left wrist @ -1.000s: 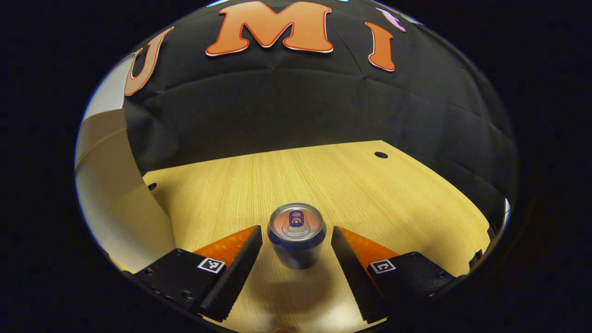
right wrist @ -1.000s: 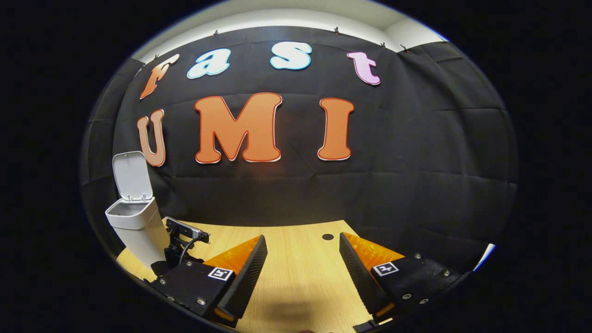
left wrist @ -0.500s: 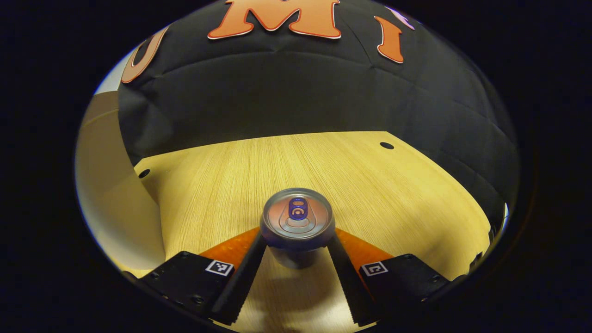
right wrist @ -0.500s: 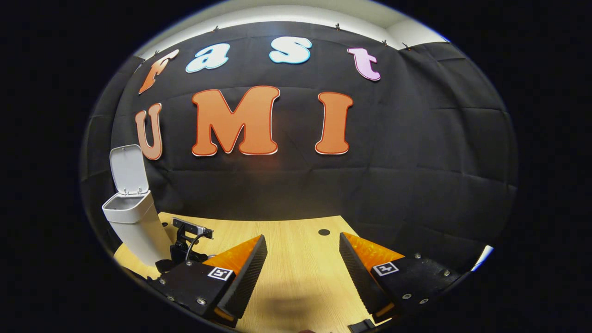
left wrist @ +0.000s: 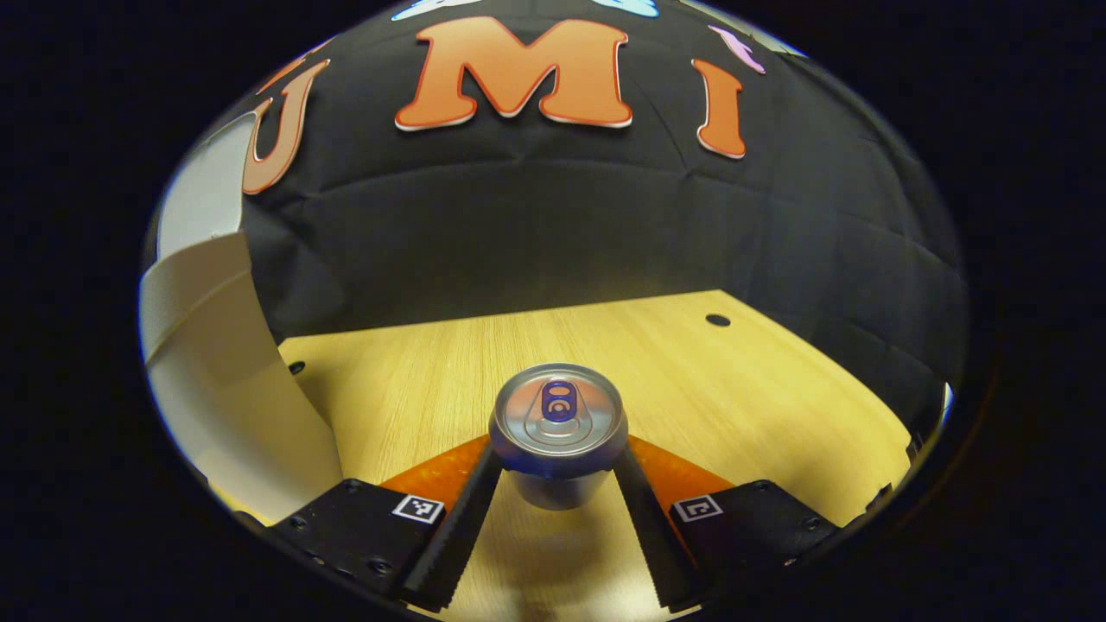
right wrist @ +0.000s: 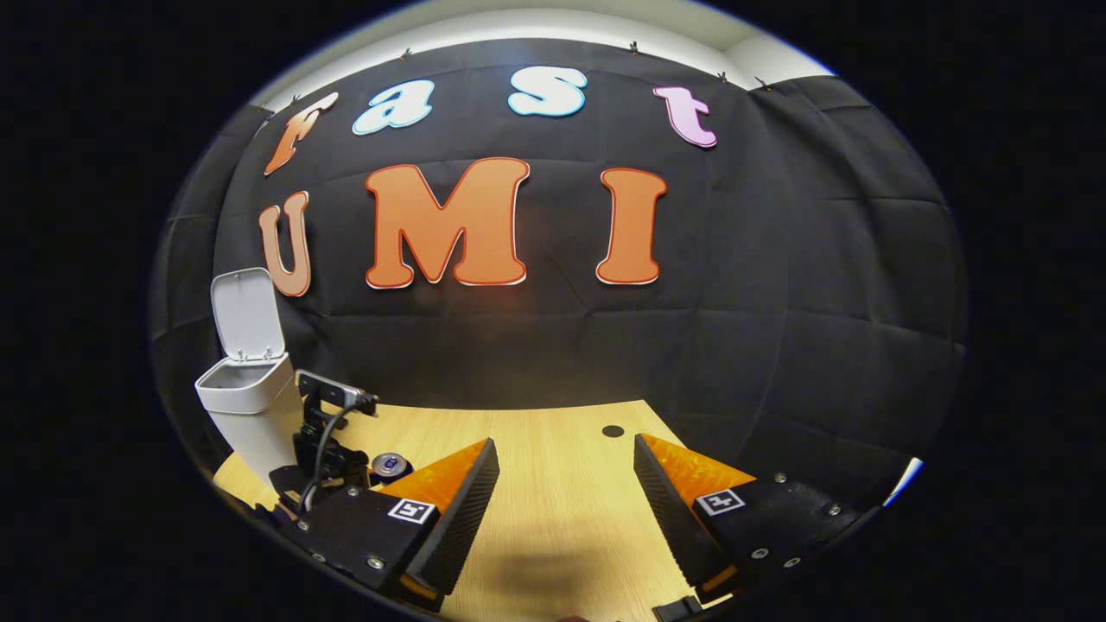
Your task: Press the lid of the desktop garbage bin to open it, pick up the crumpled paper on the desktop and throw it into the bin, then pick up the pop can on the desktop and drop it into the bin, and finally close the garbage bin lid.
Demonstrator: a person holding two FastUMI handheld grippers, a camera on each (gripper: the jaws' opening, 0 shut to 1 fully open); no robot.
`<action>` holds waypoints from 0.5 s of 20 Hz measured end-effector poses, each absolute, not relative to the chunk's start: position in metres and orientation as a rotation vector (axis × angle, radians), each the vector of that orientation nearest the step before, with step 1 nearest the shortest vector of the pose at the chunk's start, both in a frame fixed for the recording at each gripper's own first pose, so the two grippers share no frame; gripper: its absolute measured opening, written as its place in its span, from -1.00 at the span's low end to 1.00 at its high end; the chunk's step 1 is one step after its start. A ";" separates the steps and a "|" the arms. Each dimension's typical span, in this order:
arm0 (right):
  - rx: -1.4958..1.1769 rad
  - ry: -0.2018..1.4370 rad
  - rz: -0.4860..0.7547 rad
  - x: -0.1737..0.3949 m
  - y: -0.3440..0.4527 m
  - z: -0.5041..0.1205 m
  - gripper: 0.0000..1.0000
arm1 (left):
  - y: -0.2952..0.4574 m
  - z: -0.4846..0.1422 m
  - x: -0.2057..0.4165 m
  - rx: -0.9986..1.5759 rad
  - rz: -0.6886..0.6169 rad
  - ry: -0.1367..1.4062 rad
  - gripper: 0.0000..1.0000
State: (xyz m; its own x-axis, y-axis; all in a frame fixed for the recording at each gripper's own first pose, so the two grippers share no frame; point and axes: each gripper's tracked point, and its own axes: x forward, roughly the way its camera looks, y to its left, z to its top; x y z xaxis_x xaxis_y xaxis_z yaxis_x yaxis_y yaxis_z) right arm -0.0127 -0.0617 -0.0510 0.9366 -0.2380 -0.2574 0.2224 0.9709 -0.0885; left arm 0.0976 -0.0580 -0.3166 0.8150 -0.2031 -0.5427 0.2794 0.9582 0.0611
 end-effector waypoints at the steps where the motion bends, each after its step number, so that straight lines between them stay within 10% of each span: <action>1: -0.054 0.267 -0.225 -0.011 -0.059 -0.051 0.87 | -0.057 -0.308 0.098 0.140 -0.255 0.532 0.61; 10: -0.041 0.255 -0.119 0.009 -0.034 -0.053 0.87 | -0.029 -0.206 0.086 0.095 -0.184 0.395 0.59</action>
